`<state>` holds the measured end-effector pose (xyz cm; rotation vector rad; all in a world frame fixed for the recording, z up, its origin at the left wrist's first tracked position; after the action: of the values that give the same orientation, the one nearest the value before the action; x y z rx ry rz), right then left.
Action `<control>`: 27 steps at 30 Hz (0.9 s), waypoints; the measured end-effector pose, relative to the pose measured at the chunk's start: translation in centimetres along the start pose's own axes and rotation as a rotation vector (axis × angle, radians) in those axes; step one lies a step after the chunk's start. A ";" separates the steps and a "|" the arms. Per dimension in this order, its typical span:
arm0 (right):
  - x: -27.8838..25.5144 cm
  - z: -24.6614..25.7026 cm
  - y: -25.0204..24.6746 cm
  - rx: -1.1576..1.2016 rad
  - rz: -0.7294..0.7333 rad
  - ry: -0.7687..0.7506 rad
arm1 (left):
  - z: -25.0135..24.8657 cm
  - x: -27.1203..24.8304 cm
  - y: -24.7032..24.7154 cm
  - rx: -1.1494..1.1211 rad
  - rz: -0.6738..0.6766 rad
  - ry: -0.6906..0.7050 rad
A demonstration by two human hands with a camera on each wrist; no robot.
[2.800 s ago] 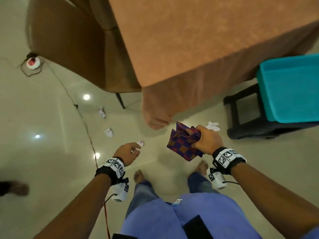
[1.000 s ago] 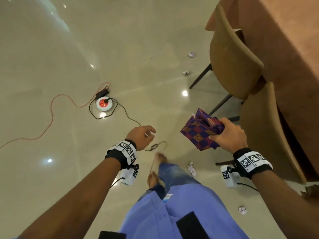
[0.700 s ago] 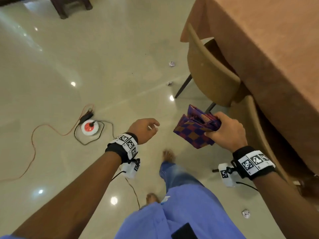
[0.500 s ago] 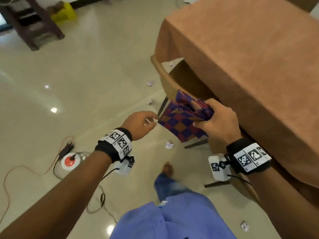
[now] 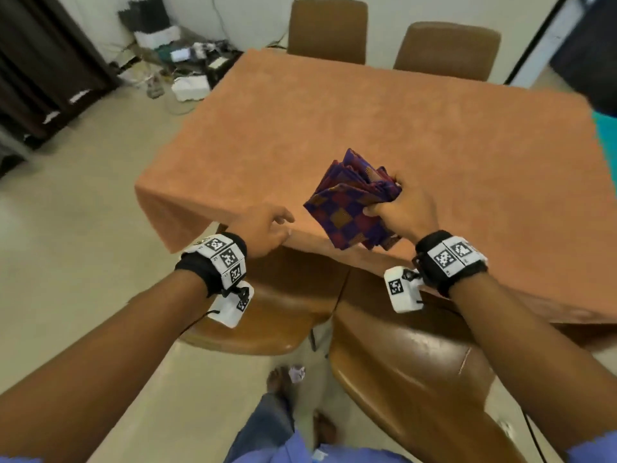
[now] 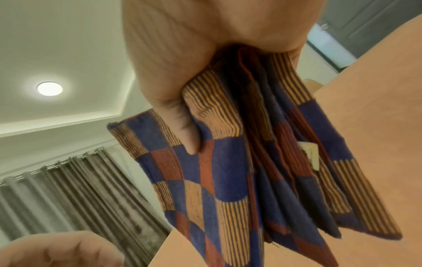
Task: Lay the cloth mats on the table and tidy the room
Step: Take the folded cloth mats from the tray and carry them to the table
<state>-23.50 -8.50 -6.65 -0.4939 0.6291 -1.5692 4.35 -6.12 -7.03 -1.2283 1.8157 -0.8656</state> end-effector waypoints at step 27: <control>40.0 -11.6 3.9 -0.276 -0.359 0.375 | 6.2 40.5 2.6 0.401 0.324 0.060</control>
<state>-31.90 -47.22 -20.06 -0.5430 1.1006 -1.9475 -1.18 -44.34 -21.01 -0.6427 1.7165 -1.0214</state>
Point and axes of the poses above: each hand's wrist, its own x-axis towards the middle knuckle, its own y-axis out of the palm, z = x × y, the point moved 2 cm from there along x, towards the middle knuckle
